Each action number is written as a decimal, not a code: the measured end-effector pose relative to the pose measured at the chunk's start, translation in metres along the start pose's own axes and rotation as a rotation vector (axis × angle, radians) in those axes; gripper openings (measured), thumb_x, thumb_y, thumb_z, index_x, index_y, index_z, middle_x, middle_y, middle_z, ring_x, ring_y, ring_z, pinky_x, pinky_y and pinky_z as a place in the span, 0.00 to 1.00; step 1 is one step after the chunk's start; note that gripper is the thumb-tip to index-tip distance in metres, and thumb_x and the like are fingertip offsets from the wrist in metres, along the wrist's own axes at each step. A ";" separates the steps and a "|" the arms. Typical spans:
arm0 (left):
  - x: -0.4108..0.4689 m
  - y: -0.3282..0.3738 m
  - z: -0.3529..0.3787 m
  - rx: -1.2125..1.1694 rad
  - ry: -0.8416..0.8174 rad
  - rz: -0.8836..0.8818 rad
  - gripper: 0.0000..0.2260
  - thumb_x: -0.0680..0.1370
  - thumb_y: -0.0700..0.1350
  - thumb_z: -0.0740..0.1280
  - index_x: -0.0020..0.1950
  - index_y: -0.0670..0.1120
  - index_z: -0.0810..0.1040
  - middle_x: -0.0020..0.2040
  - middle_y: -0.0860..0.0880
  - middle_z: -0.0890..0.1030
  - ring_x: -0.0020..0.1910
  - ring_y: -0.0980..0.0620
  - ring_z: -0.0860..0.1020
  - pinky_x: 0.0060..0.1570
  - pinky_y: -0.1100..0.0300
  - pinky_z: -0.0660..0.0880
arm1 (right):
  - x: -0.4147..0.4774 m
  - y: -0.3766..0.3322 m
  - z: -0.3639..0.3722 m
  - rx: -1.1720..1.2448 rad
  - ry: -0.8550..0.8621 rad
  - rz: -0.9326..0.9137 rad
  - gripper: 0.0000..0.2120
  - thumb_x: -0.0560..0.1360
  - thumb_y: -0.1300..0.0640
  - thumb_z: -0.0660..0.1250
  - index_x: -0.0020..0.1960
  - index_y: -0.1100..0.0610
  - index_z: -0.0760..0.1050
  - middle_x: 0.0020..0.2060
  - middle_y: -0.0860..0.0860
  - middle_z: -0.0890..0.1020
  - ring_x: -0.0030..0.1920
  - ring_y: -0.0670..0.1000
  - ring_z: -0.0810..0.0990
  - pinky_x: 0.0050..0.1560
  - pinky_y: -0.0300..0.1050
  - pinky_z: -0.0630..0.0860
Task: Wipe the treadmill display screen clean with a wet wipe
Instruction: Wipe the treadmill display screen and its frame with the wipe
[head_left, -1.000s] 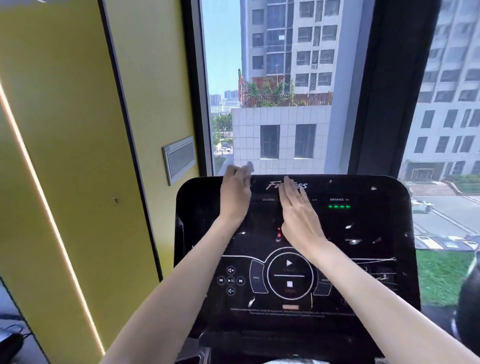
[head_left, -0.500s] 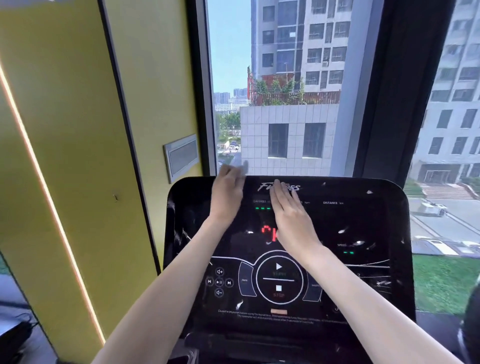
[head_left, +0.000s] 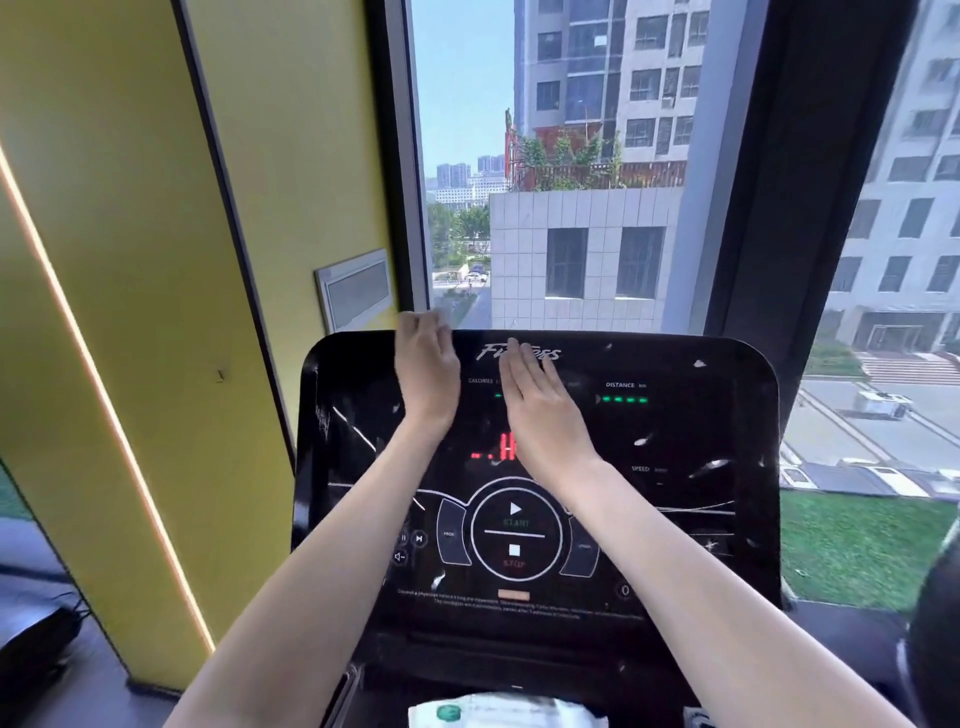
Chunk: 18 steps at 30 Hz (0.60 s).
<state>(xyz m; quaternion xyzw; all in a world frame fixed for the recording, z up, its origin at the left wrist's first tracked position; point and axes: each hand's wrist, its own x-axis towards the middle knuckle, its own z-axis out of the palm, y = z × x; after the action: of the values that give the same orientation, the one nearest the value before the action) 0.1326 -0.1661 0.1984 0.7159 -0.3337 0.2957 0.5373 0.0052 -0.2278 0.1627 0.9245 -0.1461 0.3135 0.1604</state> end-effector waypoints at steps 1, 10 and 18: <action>-0.006 0.005 0.005 0.006 -0.099 0.128 0.07 0.79 0.37 0.62 0.50 0.36 0.77 0.46 0.42 0.73 0.41 0.49 0.72 0.41 0.69 0.63 | 0.002 0.000 0.001 -0.001 0.005 0.005 0.33 0.70 0.71 0.57 0.73 0.69 0.51 0.74 0.65 0.52 0.74 0.62 0.51 0.74 0.54 0.45; 0.000 0.009 -0.003 -0.026 -0.104 0.086 0.08 0.80 0.38 0.60 0.52 0.37 0.77 0.45 0.47 0.70 0.41 0.48 0.73 0.43 0.60 0.72 | 0.001 -0.001 0.002 -0.007 -0.006 0.024 0.36 0.69 0.71 0.60 0.74 0.68 0.51 0.74 0.63 0.52 0.75 0.60 0.51 0.74 0.53 0.44; 0.015 -0.004 0.001 -0.094 -0.088 0.049 0.10 0.81 0.41 0.60 0.50 0.37 0.78 0.44 0.47 0.71 0.39 0.51 0.72 0.44 0.57 0.74 | 0.003 -0.005 0.001 0.020 -0.039 0.075 0.40 0.62 0.74 0.67 0.72 0.68 0.58 0.72 0.63 0.59 0.73 0.60 0.57 0.73 0.54 0.51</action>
<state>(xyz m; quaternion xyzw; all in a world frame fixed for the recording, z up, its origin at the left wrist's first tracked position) 0.1445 -0.1685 0.2073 0.6936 -0.3879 0.2612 0.5479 0.0096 -0.2244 0.1625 0.9258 -0.1805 0.3029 0.1366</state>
